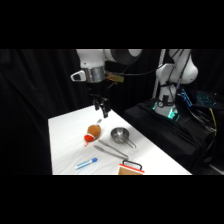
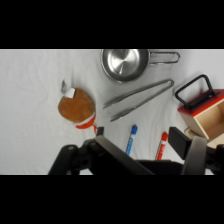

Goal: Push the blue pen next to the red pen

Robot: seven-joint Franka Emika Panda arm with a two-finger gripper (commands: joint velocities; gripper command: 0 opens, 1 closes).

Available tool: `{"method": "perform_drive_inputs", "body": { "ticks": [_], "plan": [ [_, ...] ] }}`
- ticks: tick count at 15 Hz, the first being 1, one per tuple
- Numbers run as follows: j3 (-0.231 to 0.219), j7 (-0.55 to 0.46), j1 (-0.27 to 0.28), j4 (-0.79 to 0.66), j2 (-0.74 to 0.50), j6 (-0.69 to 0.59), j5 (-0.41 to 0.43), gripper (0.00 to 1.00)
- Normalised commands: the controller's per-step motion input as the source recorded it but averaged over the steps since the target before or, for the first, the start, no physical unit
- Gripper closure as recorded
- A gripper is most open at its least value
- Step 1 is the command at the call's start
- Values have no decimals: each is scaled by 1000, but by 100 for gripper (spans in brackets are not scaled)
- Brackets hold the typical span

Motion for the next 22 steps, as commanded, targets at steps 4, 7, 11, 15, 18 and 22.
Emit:
{"method": "perform_drive_inputs", "body": {
  "ticks": [4, 7, 11, 15, 18, 22],
  "plan": [
    [5, 1, -37, 106, 110, 48, -41, 0],
    [-33, -67, -77, 312, 327, 145, -88, 0],
    [-43, -88, -70, 375, 387, 218, -129, 0],
    [-16, -95, -17, 358, 367, 216, -124, 0],
    [-6, -75, 11, 357, 358, 165, -105, 0],
    [-9, -37, 14, 328, 314, 138, -70, 0]
  ]
}}
